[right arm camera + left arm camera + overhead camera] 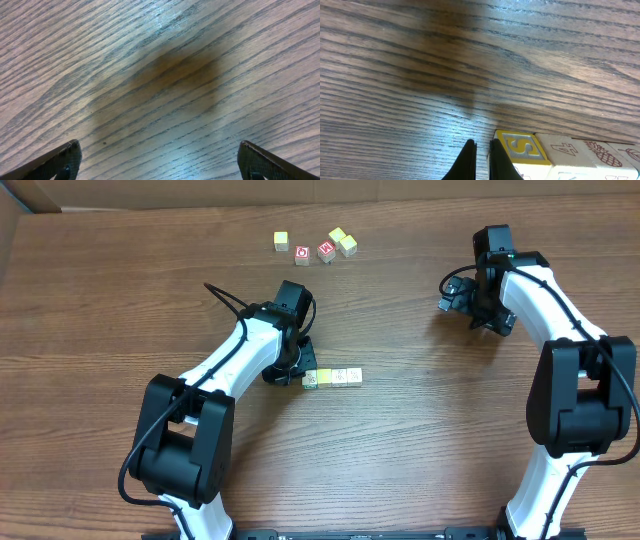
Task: Flip 5 blocks
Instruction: 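Move the left gripper up to the block cluster and grasp a block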
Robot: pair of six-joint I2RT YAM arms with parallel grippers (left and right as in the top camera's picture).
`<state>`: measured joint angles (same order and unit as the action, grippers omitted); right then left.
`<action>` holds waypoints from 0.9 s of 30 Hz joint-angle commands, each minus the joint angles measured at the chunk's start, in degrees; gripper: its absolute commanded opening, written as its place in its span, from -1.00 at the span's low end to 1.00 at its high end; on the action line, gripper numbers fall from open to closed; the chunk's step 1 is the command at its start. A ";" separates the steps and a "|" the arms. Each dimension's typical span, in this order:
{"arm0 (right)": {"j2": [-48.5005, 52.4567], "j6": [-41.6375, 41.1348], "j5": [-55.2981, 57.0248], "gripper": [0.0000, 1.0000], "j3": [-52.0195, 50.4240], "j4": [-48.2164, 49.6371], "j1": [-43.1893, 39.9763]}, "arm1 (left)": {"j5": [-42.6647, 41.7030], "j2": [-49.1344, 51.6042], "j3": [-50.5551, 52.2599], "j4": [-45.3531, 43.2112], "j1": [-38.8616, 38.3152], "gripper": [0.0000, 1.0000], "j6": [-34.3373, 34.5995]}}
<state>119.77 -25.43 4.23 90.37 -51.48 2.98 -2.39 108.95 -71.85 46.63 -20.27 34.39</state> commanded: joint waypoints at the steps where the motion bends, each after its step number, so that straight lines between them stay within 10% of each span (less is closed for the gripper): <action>1: 0.04 0.39 -0.31 1.00 1.18 0.24 -0.11 | -0.66 0.35 0.24 -0.26 -0.37 -0.92 0.76; 12: 0.04 0.39 -0.33 1.00 1.18 0.24 -0.11 | 1.27 0.28 -3.43 1.36 1.49 -0.88 -2.27; 18: 0.04 0.39 -0.33 1.00 1.18 0.24 -0.11 | 2.47 0.28 -17.66 8.44 5.44 0.17 -12.13; 27: 0.04 0.39 -0.33 1.00 1.18 0.24 -0.11 | 13.68 0.59 -19.15 2.10 7.23 0.20 -14.19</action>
<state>119.77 -25.41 4.21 90.37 -51.51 3.01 6.92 109.40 -91.42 50.50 -12.97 22.72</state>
